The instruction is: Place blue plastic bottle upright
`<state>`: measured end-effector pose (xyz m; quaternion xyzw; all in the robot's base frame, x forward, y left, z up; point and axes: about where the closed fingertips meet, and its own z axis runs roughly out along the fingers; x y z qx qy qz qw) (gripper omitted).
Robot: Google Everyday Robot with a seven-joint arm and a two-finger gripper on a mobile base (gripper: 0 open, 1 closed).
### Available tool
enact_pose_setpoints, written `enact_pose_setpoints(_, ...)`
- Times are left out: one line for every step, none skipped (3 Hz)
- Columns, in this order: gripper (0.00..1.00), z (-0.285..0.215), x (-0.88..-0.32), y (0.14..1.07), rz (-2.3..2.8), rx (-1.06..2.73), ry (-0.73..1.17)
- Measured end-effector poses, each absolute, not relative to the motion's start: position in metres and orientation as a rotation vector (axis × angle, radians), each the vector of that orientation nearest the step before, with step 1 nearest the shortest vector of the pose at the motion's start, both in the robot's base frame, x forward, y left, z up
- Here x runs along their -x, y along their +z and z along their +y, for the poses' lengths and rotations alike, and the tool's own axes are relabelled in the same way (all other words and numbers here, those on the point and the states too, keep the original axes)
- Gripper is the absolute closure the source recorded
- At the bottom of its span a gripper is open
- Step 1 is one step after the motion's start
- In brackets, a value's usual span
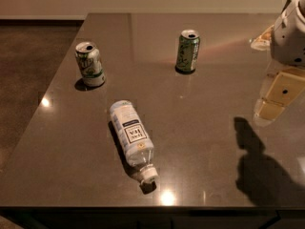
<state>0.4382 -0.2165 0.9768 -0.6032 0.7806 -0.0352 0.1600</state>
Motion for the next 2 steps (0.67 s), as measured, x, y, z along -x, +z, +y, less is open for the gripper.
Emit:
enact_pose_setpoints(0.0, -0.216, -0.438, 0.977, 2.23, 1.723, -0.101)
enact_pose_setpoints(0.0, -0.205, -0.441, 0.976, 2.261, 1.666, -0.045)
